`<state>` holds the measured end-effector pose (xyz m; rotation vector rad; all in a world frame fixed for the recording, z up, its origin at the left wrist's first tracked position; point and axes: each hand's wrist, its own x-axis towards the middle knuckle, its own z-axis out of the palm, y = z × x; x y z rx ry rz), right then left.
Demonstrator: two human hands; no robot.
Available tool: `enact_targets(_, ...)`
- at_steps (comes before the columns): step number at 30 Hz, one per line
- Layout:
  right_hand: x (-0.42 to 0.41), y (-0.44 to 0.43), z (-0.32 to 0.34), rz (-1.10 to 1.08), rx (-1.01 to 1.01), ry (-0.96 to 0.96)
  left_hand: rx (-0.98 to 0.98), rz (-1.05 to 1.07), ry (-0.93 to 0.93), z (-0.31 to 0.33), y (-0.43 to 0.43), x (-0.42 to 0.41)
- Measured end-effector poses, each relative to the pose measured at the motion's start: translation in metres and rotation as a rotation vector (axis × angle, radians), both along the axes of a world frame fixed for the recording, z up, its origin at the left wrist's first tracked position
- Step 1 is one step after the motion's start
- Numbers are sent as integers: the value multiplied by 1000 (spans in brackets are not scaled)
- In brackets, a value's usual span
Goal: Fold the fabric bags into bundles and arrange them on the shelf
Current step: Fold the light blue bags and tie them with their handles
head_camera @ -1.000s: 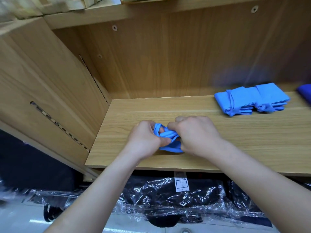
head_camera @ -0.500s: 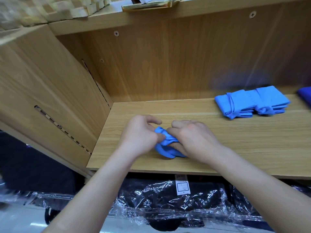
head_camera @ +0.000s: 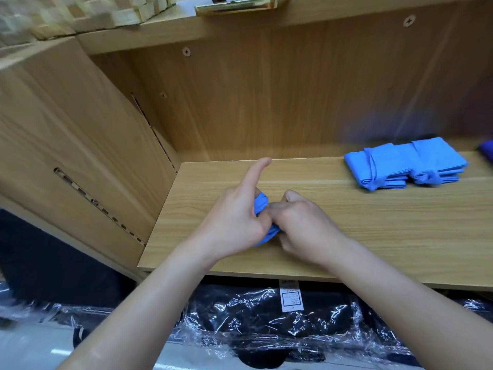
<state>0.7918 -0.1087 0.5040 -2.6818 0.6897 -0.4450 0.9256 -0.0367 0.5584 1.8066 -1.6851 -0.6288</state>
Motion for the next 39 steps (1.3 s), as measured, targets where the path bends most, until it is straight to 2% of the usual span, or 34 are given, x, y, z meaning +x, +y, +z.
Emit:
enact_targets(3,0,0,1,-47,13,-77,-18,-77,-137,1,4,-4)
enact_targets(6,4,1,4,-133,100,-13,-37,4,-188,-5,7,-11)
enact_targets(8,7,0,3,-212,190,-17,-78,113,-148,-13,9,-12)
enact_targets(10,8,0,3,-295,289,-106,-117,221,-79,-18,10,-10)
enact_targets(16,5,0,-1,-205,481,-239,-131,279,-48,-20,14,-3)
enact_targets(18,7,2,-7,-221,402,-237,-128,239,-150,-18,13,-3)
enact_targets(21,14,6,-10,-312,183,-171,-141,149,-405,-16,11,-9)
enact_targets(24,21,8,-12,-356,79,-136,-72,124,-463,-13,13,-14)
enact_targets(26,23,11,-12,-340,44,-123,26,157,-310,-8,13,-13)
enact_targets(30,24,12,-3,-298,23,20,106,311,549,3,9,-6)
enact_targets(33,18,5,3,-182,27,6,139,378,927,6,7,3)
enact_targets(34,16,4,4,-143,44,-25,158,372,993,5,7,6)
enact_targets(36,11,2,4,-101,105,-13,192,316,1012,4,6,11)
enact_targets(39,6,-1,9,-105,218,-10,197,220,858,6,5,15)
